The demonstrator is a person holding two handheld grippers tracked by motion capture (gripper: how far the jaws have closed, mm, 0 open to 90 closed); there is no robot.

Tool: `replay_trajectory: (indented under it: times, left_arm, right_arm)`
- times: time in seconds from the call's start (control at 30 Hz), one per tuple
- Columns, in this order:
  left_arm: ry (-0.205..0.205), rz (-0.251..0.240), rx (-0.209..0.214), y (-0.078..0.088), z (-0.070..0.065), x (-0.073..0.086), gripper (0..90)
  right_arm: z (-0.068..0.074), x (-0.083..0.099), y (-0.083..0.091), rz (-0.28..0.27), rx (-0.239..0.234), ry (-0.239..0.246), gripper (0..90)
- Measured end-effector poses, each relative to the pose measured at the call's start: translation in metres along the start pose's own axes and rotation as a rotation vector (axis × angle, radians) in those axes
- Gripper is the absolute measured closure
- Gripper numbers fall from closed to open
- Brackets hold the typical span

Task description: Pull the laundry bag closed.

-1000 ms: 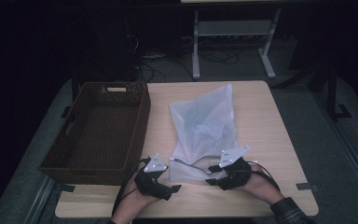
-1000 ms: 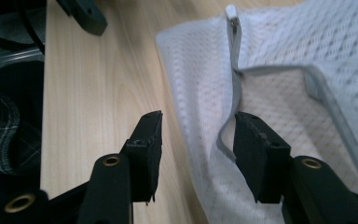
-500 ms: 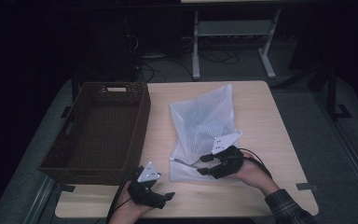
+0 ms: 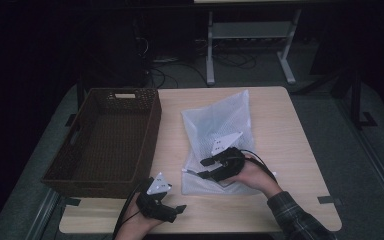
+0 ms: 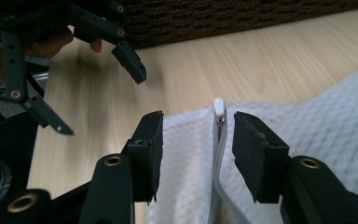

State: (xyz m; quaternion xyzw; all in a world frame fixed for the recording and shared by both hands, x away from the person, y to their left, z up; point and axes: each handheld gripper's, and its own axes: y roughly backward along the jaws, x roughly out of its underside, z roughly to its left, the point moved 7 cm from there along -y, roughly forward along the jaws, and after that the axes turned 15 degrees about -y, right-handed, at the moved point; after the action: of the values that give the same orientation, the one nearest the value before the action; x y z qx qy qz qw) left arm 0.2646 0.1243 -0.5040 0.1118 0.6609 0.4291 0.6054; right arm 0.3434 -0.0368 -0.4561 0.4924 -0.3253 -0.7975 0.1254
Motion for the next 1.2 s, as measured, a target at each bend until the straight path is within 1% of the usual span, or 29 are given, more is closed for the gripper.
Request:
replay_trajectory:
  times: [0.07,0.1,0.17,0.23,0.3,0.37,0.4,0.47,0.53,0.6,0.63,0.7,0.77,0.9,1.0,1.1,1.13,1.2]
  left_arm:
    - [0.0,0.007,-0.001,0.0,0.0,0.002,15.9]
    - [-0.002,0.011,0.0,0.0,0.0,0.002,15.9]
    - [-0.001,0.008,0.0,0.001,0.0,0.002,15.9]
    - [0.005,0.001,-0.004,0.001,0.001,0.001,15.9]
    - [0.005,0.004,-0.002,0.001,0.001,0.002,15.9]
    - [0.005,0.004,0.001,0.0,0.0,0.002,15.9]
    - [0.006,0.002,0.002,0.0,0.0,0.001,15.9]
    - [0.007,0.0,0.002,0.001,0.0,0.001,15.9]
    - [0.004,0.001,0.006,0.001,0.0,0.001,15.9]
    - [0.006,-0.003,0.006,0.001,-0.001,0.0,16.0]
    - [0.006,-0.003,0.007,0.001,-0.001,0.0,16.0]
    - [0.003,-0.001,0.009,0.001,-0.001,0.0,16.0]
    - [0.002,-0.001,0.009,0.001,-0.001,0.0,16.0]
    - [0.001,-0.003,0.011,0.001,-0.001,0.0,16.0]
    - [-0.002,-0.002,0.013,0.001,-0.001,0.0,16.0]
    - [-0.001,-0.005,0.015,0.001,-0.002,-0.001,16.0]
    - [-0.003,-0.004,0.015,0.001,-0.002,-0.001,16.0]
    - [-0.003,-0.004,0.015,0.001,-0.002,-0.001,16.1]
  right_arm:
    - [0.001,-0.004,-0.006,-0.001,0.001,0.008,54.9]
    - [0.0,-0.006,-0.01,0.008,-0.004,0.014,55.7]
    - [-0.001,-0.008,-0.017,0.026,0.013,0.033,56.7]
    - [-0.001,-0.011,-0.024,0.033,0.012,0.037,58.5]
    - [-0.001,-0.016,-0.032,0.033,0.017,0.052,60.4]
    - [-0.001,-0.019,-0.038,0.031,0.005,0.049,61.7]
    - [-0.002,-0.02,-0.042,0.038,0.009,0.047,62.0]
    - [-0.004,-0.021,-0.051,0.063,0.024,0.058,63.1]
    - [-0.006,-0.023,-0.059,0.075,0.028,0.059,64.2]
    - [-0.009,-0.024,-0.066,0.091,0.033,0.044,65.5]
    - [-0.01,-0.025,-0.069,0.093,0.038,0.048,66.0]
    - [-0.012,-0.026,-0.076,0.096,0.031,0.041,66.1]
    - [-0.015,-0.025,-0.083,0.112,0.038,0.036,66.6]
    - [-0.022,-0.02,-0.091,0.133,0.056,0.03,69.2]
    - [-0.022,-0.019,-0.094,0.13,0.039,0.024,69.2]
    - [-0.022,-0.019,-0.096,0.138,0.048,0.036,71.5]
    - [-0.021,-0.018,-0.097,0.14,0.047,0.038,73.0]
    - [-0.022,-0.018,-0.098,0.142,0.061,0.054,77.0]
